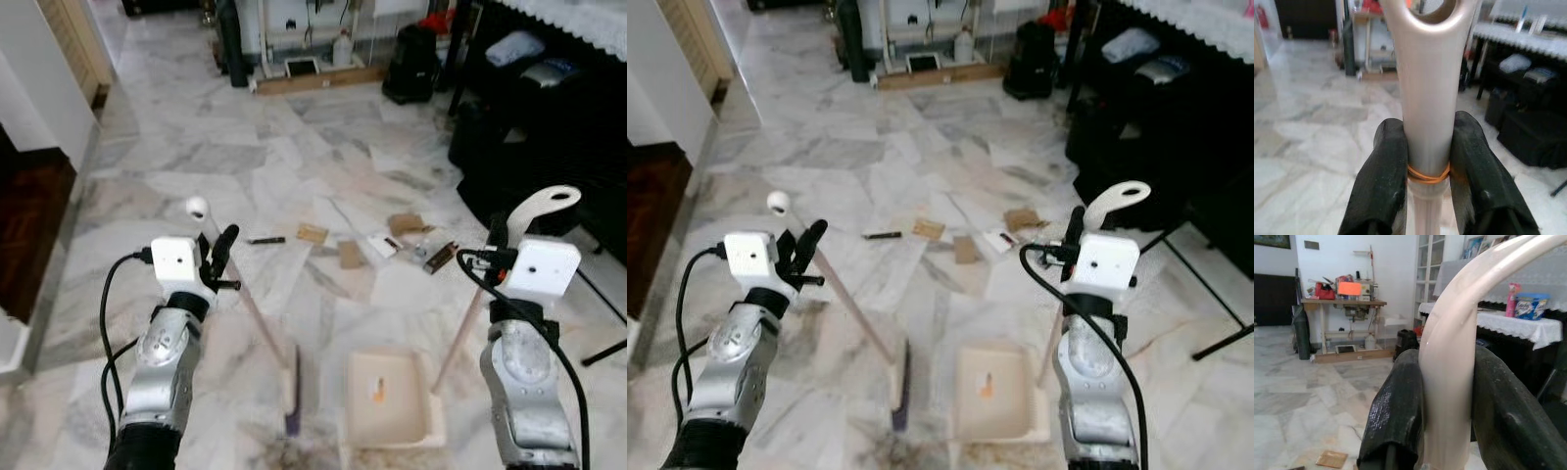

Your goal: Sweep floor

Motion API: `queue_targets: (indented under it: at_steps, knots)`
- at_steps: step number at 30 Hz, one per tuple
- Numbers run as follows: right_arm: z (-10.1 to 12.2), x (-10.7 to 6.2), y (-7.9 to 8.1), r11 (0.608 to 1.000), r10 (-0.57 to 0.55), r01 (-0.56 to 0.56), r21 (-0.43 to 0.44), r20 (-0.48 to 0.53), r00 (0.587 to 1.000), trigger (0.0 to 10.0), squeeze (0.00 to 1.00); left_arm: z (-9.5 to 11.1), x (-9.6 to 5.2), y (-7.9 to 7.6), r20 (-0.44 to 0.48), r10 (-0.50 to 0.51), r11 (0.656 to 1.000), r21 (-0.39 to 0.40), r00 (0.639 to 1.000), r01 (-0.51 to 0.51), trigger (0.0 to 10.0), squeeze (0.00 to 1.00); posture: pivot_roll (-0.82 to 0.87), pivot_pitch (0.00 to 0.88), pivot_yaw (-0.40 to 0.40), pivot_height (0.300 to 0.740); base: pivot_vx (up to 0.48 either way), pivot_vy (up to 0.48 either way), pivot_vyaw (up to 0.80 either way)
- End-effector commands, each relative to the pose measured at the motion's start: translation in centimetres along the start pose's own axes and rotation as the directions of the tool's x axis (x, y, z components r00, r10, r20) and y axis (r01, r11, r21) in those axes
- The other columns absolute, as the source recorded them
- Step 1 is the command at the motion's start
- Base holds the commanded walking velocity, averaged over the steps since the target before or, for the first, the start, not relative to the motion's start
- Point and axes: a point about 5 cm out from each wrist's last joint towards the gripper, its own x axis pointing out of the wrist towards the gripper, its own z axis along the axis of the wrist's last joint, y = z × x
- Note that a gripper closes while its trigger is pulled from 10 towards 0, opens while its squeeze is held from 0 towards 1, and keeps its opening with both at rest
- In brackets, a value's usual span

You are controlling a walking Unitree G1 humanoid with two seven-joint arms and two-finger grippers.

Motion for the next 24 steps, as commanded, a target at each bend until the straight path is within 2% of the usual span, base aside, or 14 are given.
queue_targets:
  at_steps: [1, 8, 12, 17, 24]
  knots:
    - [1.35, 0.18, 0.0, 0.999, -0.01, 0.008, 0.036, 0.051, 0.999, 10.0, 0.0, 1.43, 0.54, -0.02, 0.051, -0.011, 1.0, 0.02, 0.999, 0.01, 10.0, 0.0, -0.03, 0.068, 0.025, 0.74, 0.262, 0.0, 0.0]
    - [1.16, -0.3, 0.03, 0.999, 0.003, -0.004, 0.037, 0.034, 0.999, 10.0, 0.0, 1.39, 0.19, 0.01, 0.041, -0.008, 1.0, 0.022, 0.999, 0.007, 10.0, 0.0, -0.03, 0.082, 0.026, 0.74, 0.264, 0.0, 0.0]
    - [1.27, -0.34, 0.37, 1.0, 0.029, -0.029, 0.002, 0.039, 0.999, 10.0, 0.0, 1.35, 0.07, 0.1, 0.036, -0.005, 1.0, 0.022, 0.999, 0.004, 10.0, 0.0, -0.02, 0.091, 0.027, 0.74, 0.262, 0.0, 0.0]
    - [1.16, -0.53, 0.85, 0.999, 0.03, -0.03, 0.013, 0.024, 0.999, 10.0, 0.0, 1.48, 0.03, 0.21, 0.033, -0.007, 1.0, 0.025, 0.999, 0.006, 10.0, 0.0, -0.02, 0.093, 0.038, 0.74, 0.266, 0.0, 0.66]
    - [1.35, -0.77, 0.43, 1.0, 0.007, -0.008, 0.03, 0.026, 1.0, 10.0, 0.0, 1.35, 0.23, 0.14, 0.018, -0.017, 1.0, 0.025, 1.0, 0.016, 10.0, 0.0, -0.04, 0.086, 0.058, 0.74, 0.264, 0.0, 0.0]
